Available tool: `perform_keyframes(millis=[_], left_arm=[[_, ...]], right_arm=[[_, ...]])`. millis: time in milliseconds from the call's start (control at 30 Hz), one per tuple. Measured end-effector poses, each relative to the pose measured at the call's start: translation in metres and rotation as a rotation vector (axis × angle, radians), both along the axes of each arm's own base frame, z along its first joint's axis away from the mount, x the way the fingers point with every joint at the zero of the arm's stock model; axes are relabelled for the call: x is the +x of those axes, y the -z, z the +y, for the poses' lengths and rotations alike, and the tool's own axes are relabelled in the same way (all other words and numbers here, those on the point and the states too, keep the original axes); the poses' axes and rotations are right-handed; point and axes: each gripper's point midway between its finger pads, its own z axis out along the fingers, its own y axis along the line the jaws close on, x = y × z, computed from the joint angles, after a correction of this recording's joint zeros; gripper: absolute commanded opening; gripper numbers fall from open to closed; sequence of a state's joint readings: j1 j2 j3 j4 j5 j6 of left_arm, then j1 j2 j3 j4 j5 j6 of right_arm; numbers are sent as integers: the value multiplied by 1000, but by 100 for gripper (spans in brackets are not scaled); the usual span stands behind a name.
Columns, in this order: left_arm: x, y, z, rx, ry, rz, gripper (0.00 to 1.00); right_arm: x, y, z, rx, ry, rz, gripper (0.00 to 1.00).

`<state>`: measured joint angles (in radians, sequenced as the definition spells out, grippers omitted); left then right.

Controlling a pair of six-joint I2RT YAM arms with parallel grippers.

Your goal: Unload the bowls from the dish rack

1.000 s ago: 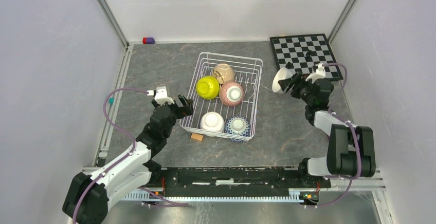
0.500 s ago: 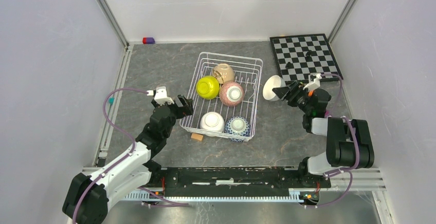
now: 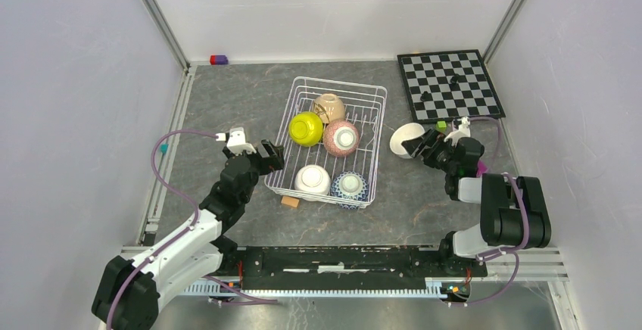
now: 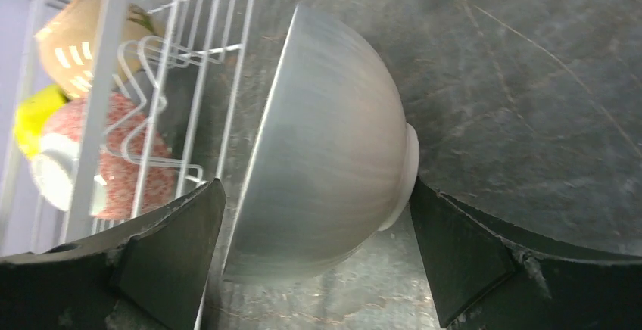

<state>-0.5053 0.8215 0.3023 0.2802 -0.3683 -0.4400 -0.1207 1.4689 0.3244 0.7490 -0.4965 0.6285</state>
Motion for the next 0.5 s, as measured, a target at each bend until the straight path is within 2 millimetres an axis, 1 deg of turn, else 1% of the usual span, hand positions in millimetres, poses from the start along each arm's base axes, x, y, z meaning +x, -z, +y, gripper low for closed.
perform_keyframes(millis=[133,267,500], left_arm=[[0,0,0,0,0,-1,99],[0,-1,0,-2,0,-4,99],[0,-1,0,-2,0,-3,99]], right_arm=[[-4,14,-11,-53,47,57,98],[-3,20,-24,-107,104,100,98],[-3,16,-50,-194,228,140,98]])
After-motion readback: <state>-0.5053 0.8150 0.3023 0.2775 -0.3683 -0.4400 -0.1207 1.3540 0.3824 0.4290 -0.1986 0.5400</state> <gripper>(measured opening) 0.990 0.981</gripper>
